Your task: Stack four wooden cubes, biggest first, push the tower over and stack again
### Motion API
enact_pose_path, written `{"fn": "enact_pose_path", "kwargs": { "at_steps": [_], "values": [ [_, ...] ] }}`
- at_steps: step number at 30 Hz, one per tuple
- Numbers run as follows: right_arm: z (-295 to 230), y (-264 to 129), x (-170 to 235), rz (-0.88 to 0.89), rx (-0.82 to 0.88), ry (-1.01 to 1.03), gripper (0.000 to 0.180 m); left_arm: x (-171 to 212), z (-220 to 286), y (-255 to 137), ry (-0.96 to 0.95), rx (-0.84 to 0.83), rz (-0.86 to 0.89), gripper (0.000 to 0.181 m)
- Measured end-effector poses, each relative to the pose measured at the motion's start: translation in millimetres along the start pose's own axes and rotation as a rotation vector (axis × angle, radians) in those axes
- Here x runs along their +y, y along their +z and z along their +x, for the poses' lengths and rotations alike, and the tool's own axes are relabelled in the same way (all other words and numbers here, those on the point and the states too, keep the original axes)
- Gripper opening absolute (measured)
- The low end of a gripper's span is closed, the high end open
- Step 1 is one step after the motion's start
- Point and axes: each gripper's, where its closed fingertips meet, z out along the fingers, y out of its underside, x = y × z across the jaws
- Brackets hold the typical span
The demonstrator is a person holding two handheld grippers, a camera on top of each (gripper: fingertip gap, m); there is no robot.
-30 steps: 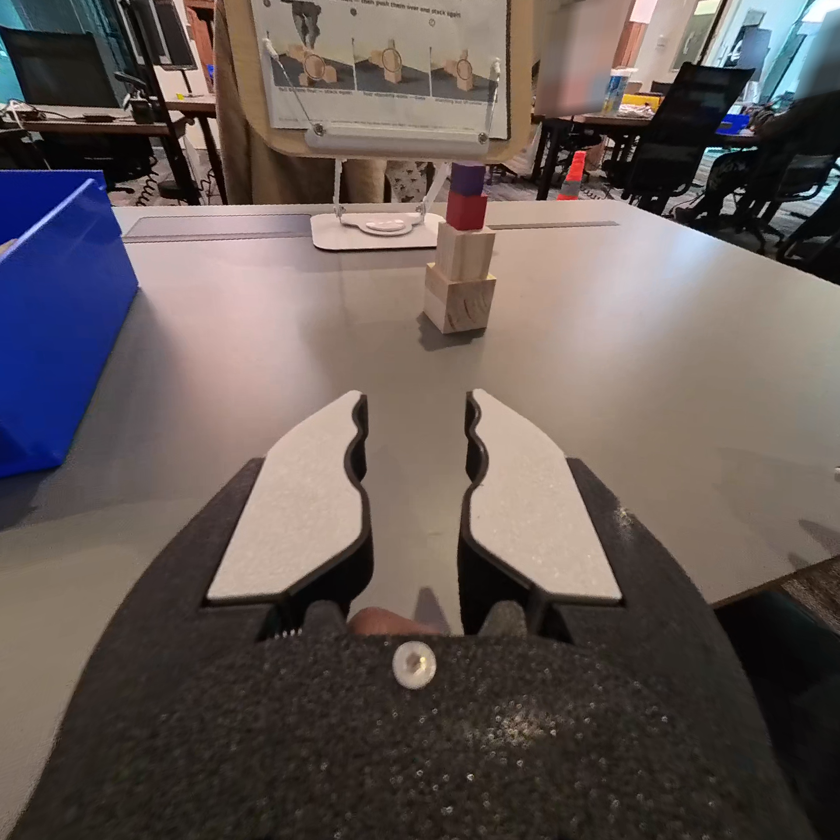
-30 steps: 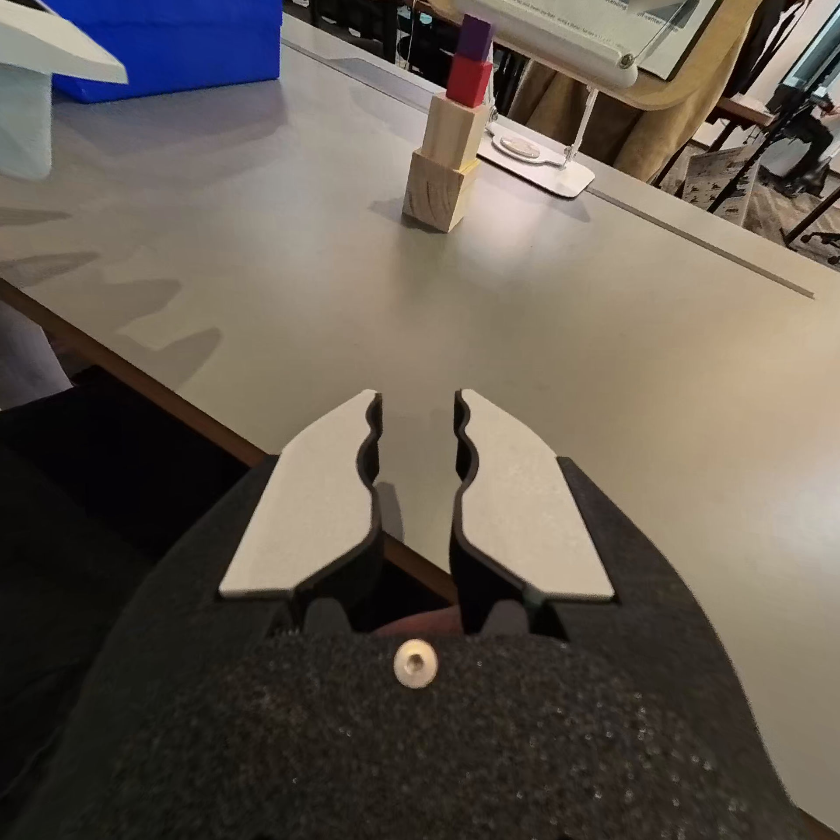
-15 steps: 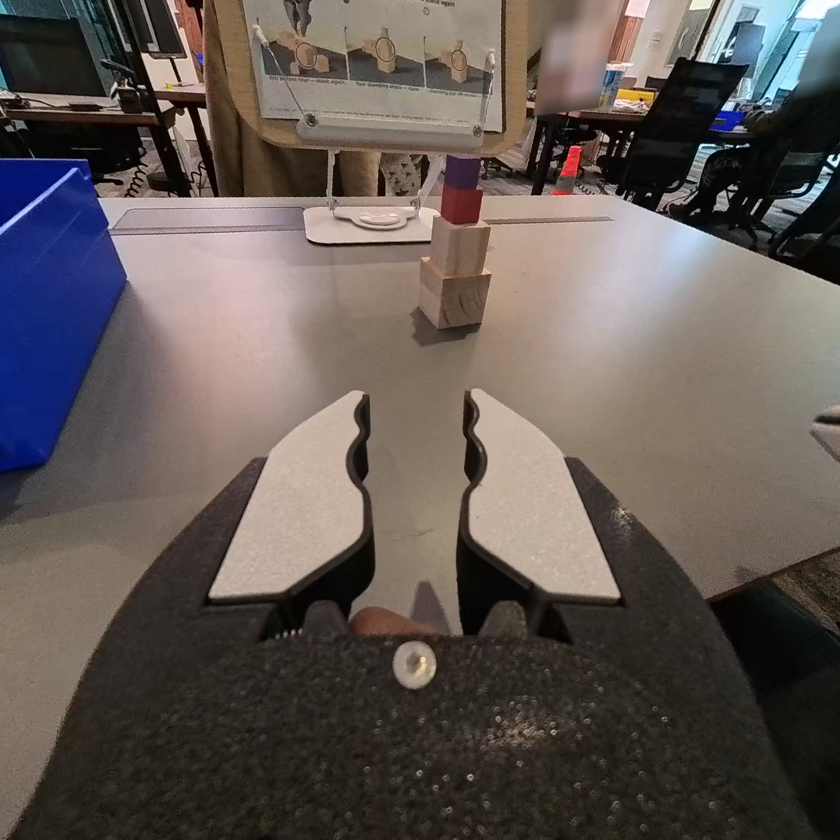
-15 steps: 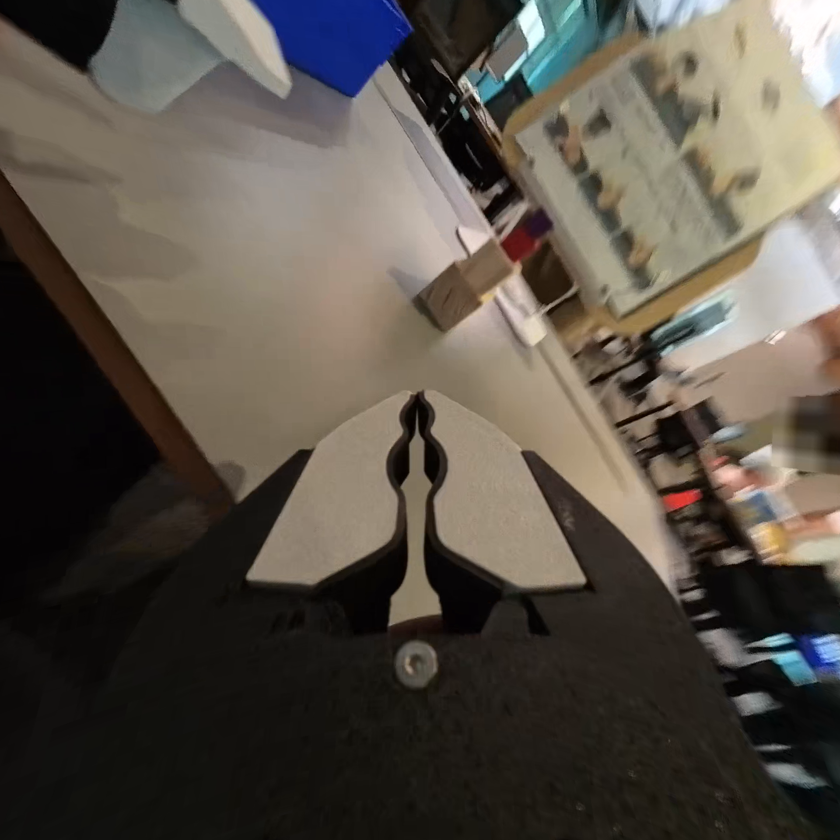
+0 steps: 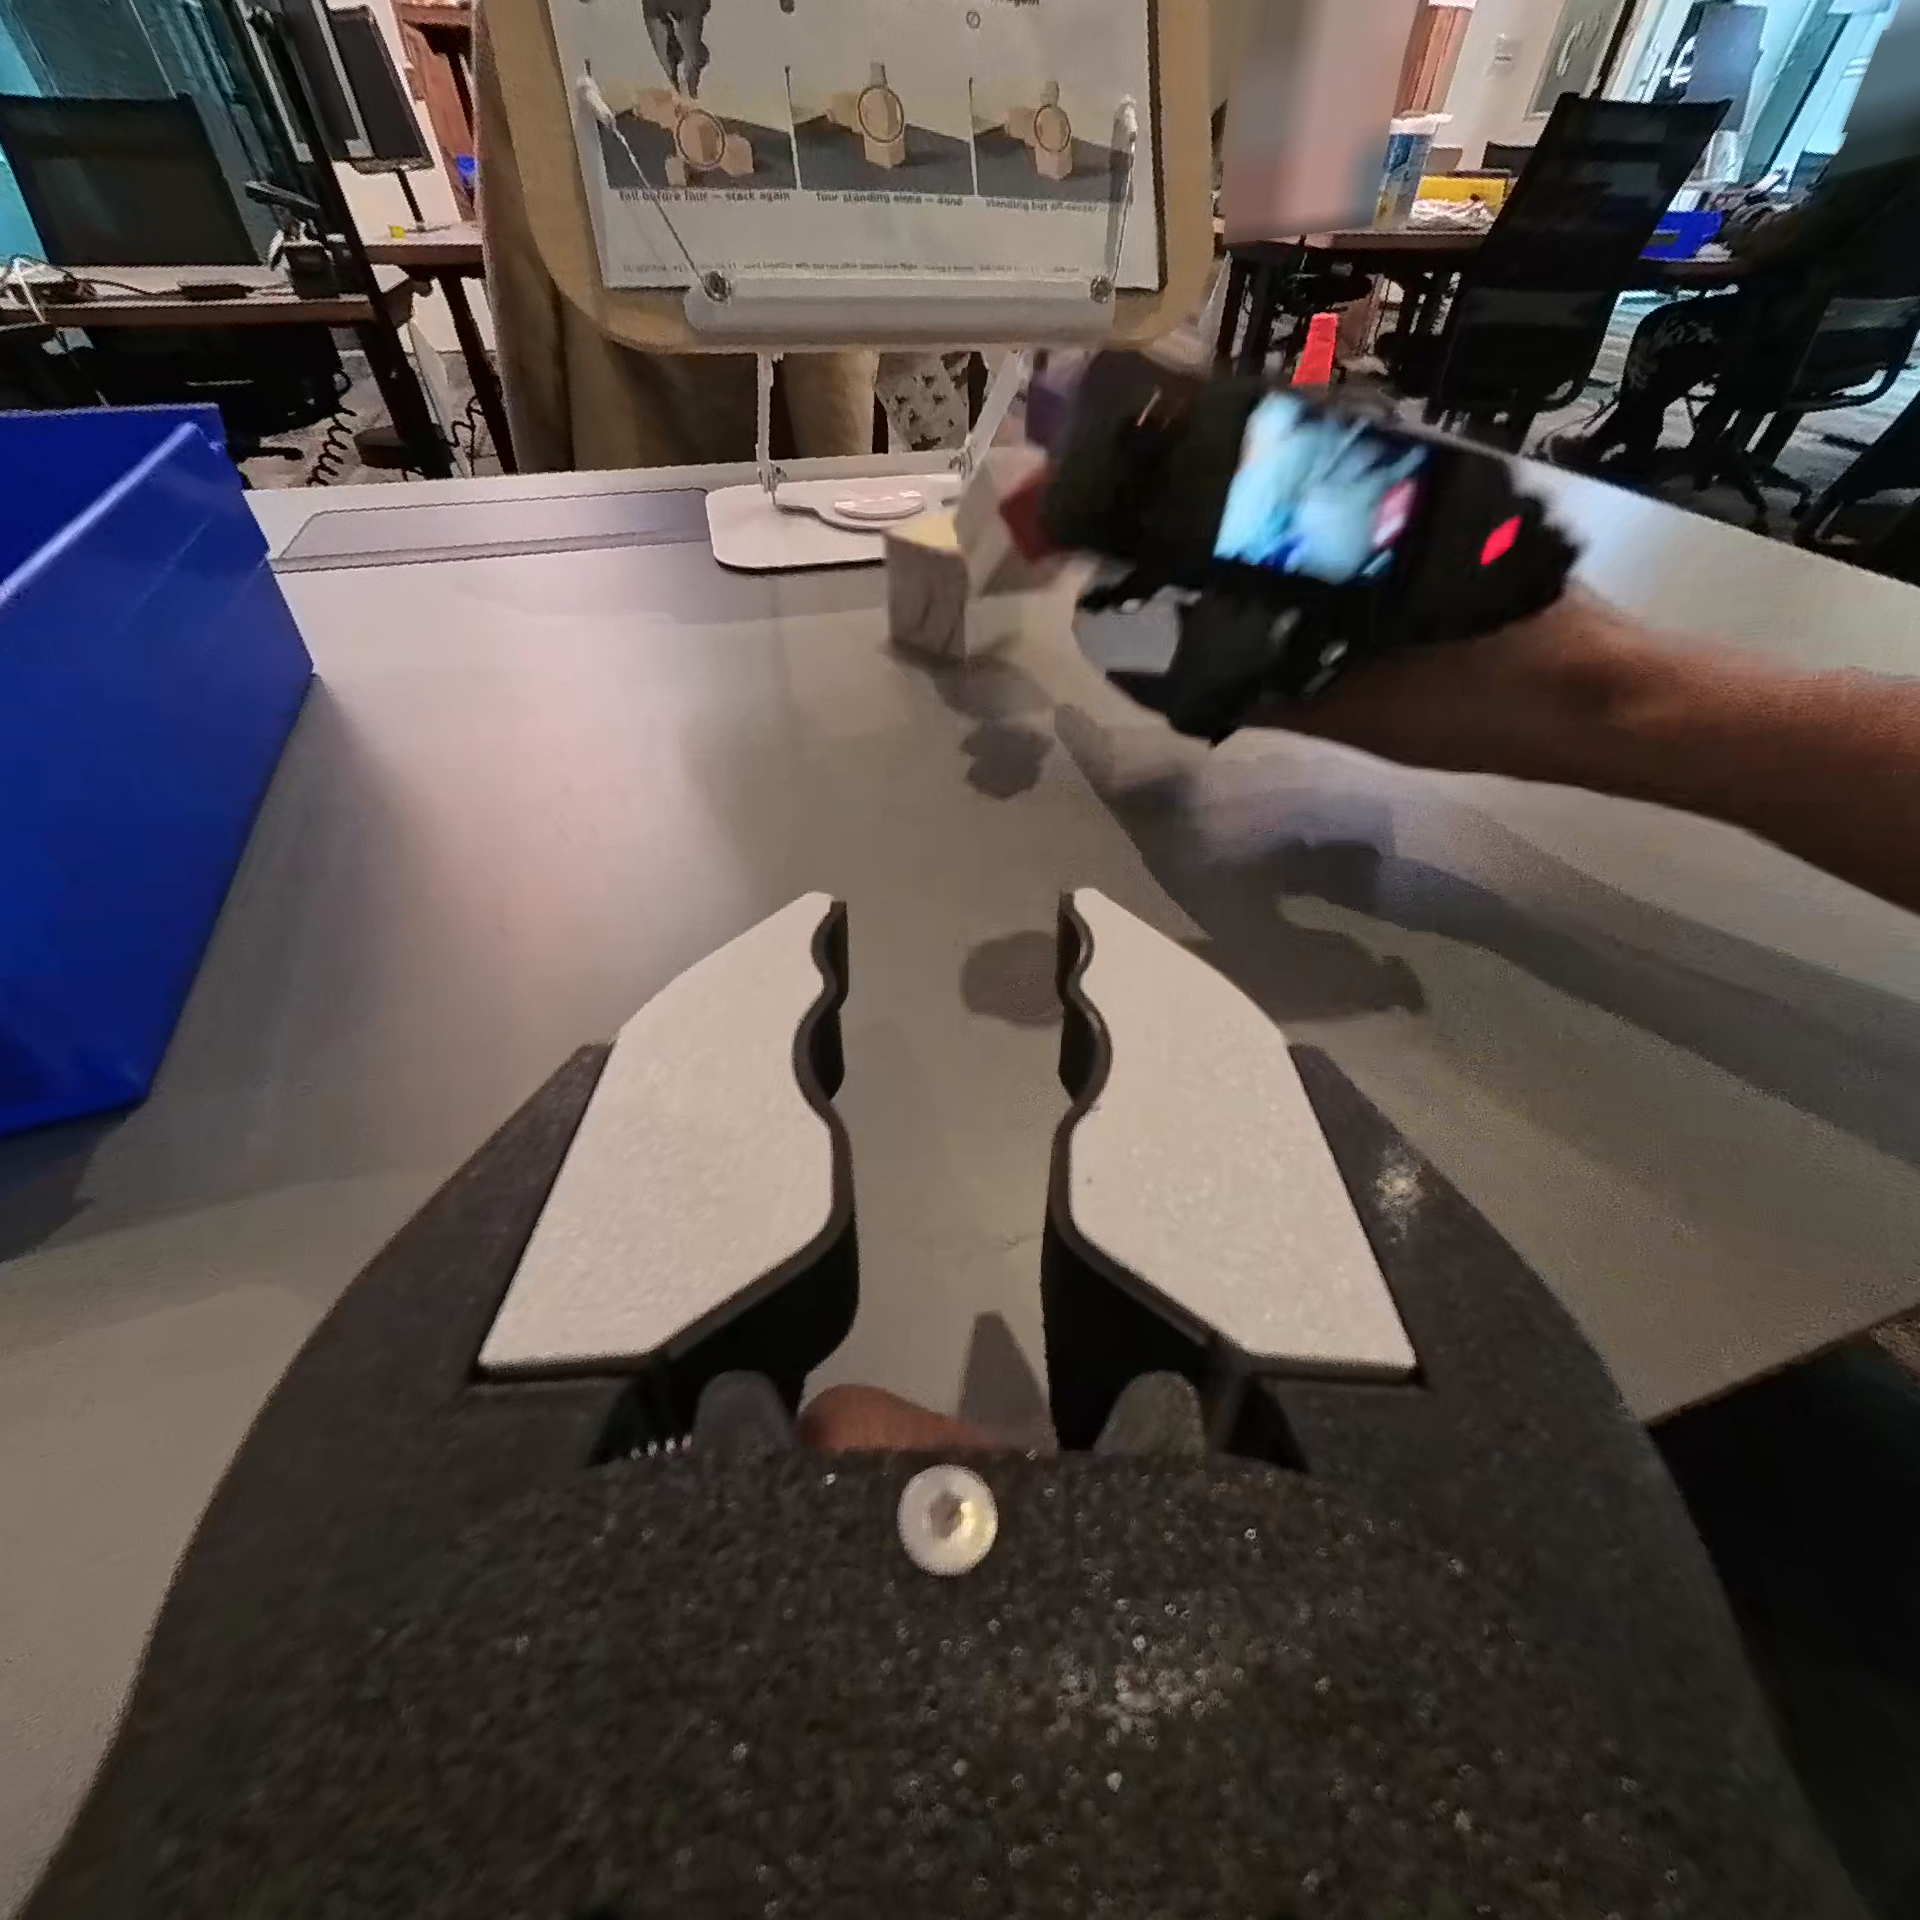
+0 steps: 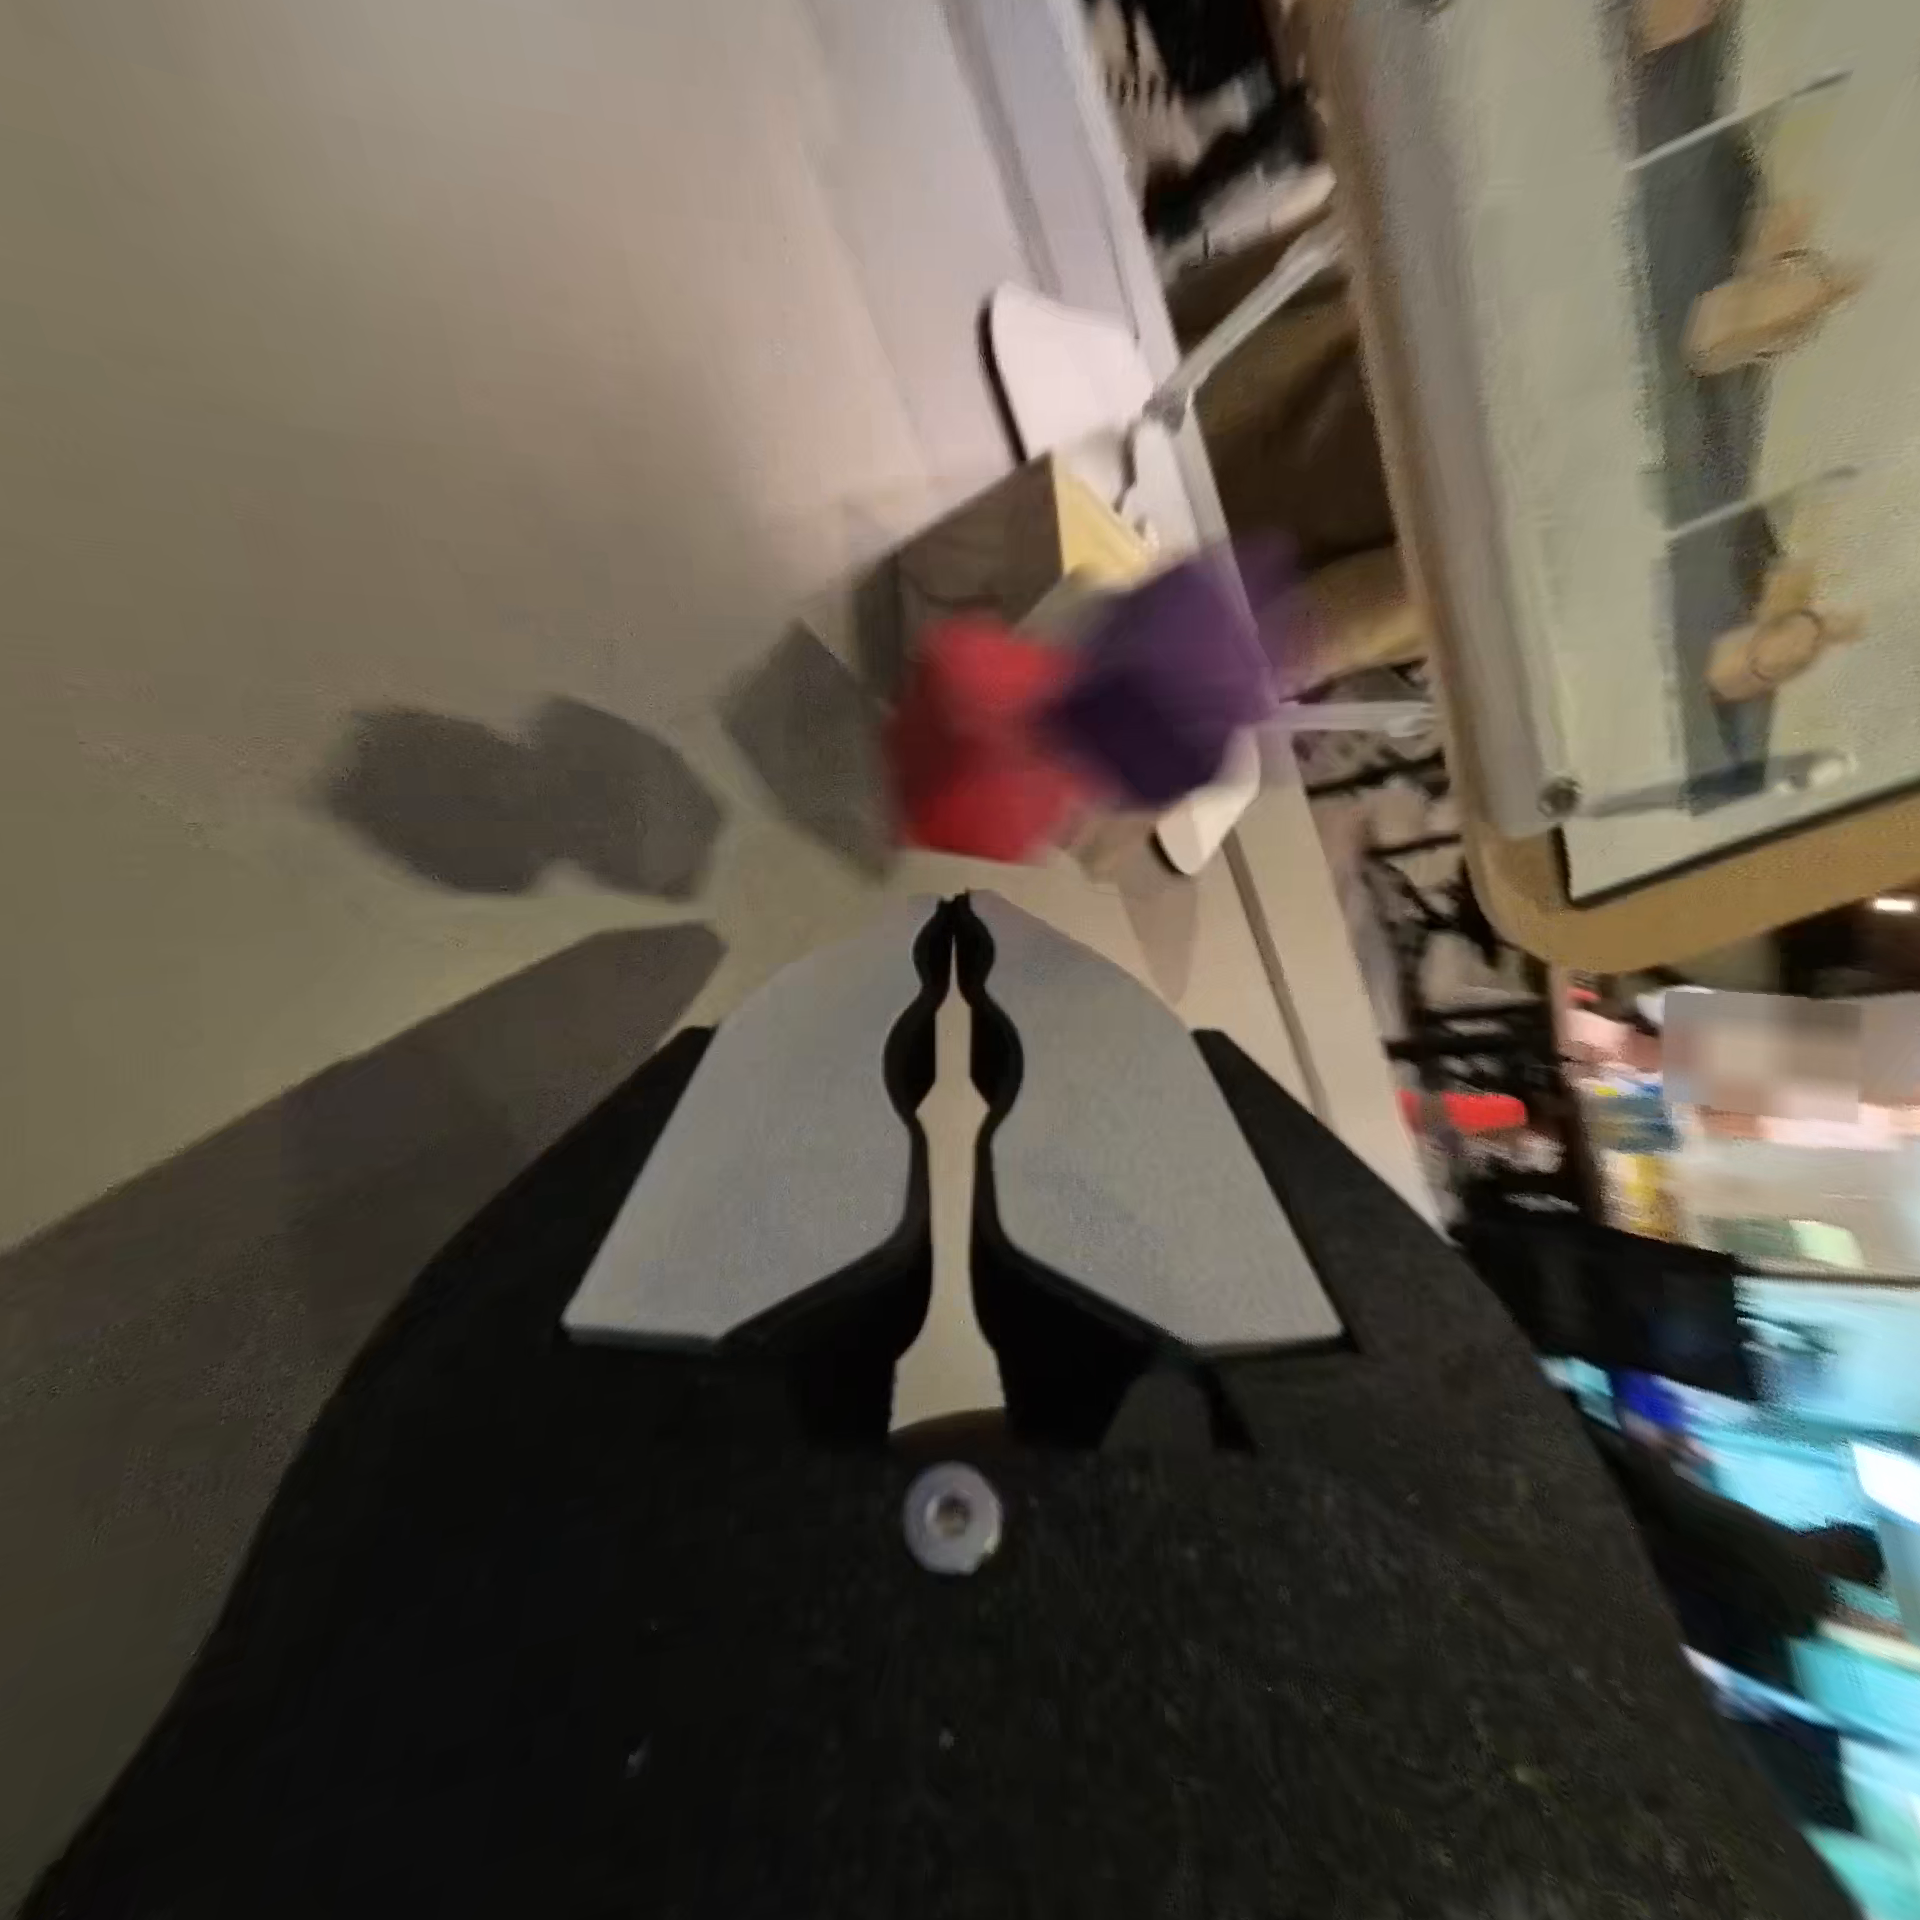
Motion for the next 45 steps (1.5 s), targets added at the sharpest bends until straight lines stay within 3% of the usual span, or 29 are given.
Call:
{"fn": "enact_pose_path", "kwargs": {
  "at_steps": [7,12,14,21,45],
  "values": [
    [-14,-156,29,0.157,-0.106,0.275,0.000,13,-2,6,0.000,0.016,-0.048,0.038],
    [-41,-205,49,0.184,-0.180,0.720,0.007,11,0,7,-0.021,-0.028,-0.041,0.041],
    [-47,-216,54,0.228,-0.167,0.760,0.010,13,5,8,-0.024,-0.031,-0.036,0.041],
    [-49,-239,55,0.312,-0.200,0.740,0.022,11,13,9,0.060,-0.045,-0.015,0.041],
    [-47,-237,72,0.288,-0.171,0.758,0.022,12,16,14,0.033,-0.014,-0.048,0.042]
  ]
}}
